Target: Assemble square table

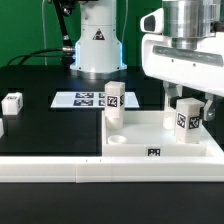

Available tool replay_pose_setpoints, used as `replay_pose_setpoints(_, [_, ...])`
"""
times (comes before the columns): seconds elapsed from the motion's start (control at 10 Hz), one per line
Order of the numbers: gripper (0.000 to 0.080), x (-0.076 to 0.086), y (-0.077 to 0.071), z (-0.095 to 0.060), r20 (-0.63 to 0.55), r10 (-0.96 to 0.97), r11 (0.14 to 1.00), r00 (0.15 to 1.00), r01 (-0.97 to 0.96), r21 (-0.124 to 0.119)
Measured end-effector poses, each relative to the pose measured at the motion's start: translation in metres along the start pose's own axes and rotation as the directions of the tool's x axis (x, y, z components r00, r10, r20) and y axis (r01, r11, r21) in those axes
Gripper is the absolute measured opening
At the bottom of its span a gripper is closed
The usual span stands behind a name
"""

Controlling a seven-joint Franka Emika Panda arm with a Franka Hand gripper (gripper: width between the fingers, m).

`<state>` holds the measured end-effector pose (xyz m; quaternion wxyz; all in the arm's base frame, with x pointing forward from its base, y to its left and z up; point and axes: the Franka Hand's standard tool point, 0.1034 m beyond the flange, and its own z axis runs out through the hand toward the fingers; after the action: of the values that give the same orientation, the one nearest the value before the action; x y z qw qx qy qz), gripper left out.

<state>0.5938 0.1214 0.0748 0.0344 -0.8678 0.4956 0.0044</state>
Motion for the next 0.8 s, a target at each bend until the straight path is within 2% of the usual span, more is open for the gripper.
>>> replay_pose_setpoints(0.4, [0.0648, 0.0, 0.0001, 0.0001, 0.001, -0.36, 0.933, 0.933, 0.36, -0.004])
replay_pose_setpoints(0.8, [0.0649, -0.0011, 0.0, 0.0009, 0.003, -0.633, 0.774, 0.774, 0.633, -0.004])
